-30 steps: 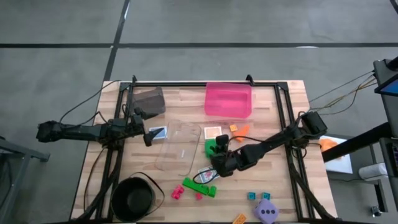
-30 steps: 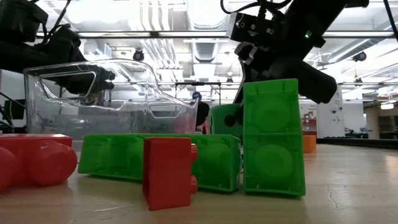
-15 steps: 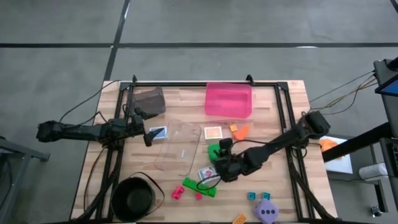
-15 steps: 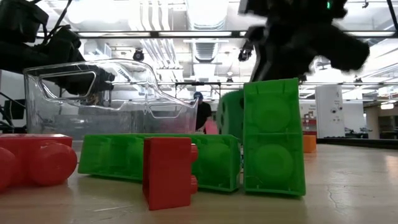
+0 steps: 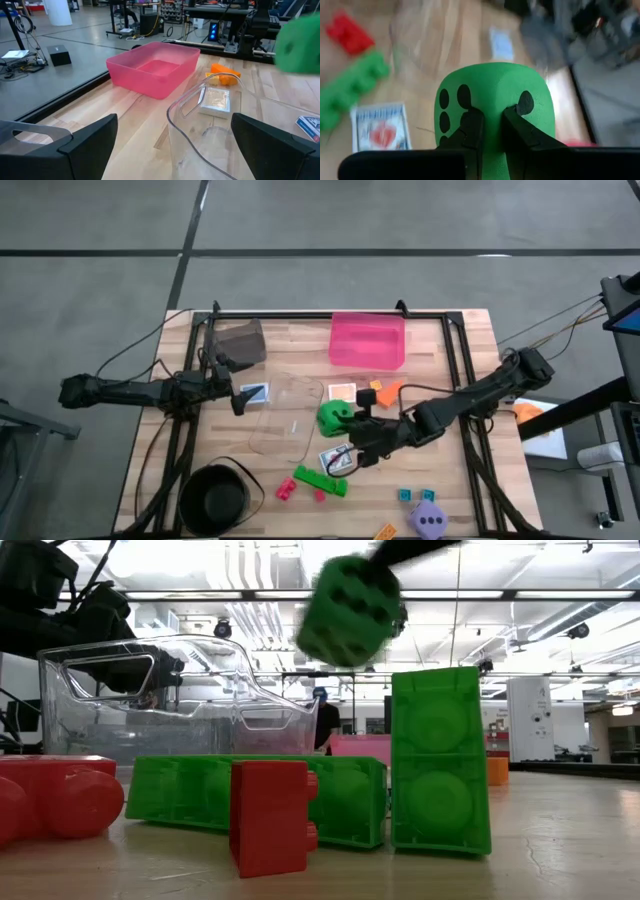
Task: Pick & Place Toys
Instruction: Put the green dice into the transparent bin
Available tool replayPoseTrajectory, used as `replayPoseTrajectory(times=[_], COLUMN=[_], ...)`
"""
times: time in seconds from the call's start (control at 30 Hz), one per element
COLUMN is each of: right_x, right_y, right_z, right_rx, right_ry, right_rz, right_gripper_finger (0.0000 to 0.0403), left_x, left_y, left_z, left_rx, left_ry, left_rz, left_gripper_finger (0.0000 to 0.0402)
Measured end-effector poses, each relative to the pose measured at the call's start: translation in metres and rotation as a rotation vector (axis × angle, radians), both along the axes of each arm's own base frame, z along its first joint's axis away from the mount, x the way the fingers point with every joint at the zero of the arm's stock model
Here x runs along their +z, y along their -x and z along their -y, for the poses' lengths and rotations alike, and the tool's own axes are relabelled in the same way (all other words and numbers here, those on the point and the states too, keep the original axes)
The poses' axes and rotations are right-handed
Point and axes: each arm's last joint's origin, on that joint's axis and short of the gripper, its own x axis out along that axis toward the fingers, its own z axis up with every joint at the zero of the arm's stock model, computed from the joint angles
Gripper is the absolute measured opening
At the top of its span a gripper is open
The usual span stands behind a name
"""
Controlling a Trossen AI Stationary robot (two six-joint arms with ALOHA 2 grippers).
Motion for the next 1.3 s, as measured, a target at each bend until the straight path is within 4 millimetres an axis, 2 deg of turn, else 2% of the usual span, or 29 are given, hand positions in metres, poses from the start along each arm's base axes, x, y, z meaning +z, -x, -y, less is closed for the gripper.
replayPoseTrajectory(times=[0.13, 0.27, 0.53, 0.67, 0.8, 0.93, 1.3], right_x=[0.010, 0.006, -0.035, -0.056, -0.068, -0.070, -0.066], right_y=[-0.019, -0.040, -0.077, -0.093, -0.106, -0.113, -0.110], right_z=[0.012, 0.030, 0.064, 0.071, 0.071, 0.070, 0.070], right_rx=[0.119, 0.187, 0.164, 0.147, 0.155, 0.159, 0.157], right_ry=[-0.052, -0.108, -0.134, -0.135, -0.142, -0.143, -0.162], right_rz=[0.112, 0.180, 0.145, 0.108, 0.085, 0.074, 0.066], right_gripper_finger=[0.0040, 0.0039, 0.0039, 0.0039, 0.0038, 0.0038, 0.0034], left_x=[0.000, 0.000, 0.000, 0.000, 0.000, -0.001, -0.001], left_y=[0.000, 0.000, 0.000, 0.000, 0.000, 0.000, 0.000], left_z=[0.000, 0.000, 0.000, 0.000, 0.000, 0.000, 0.000], left_rx=[0.000, 0.000, 0.000, 0.000, 0.000, 0.000, 0.000], left_ry=[0.000, 0.000, 0.000, 0.000, 0.000, 0.000, 0.000], left_rz=[0.003, 0.001, -0.001, -0.001, -0.004, -0.008, -0.009], left_gripper_finger=[0.0393, 0.0393, 0.0393, 0.0393, 0.0393, 0.0393, 0.0393])
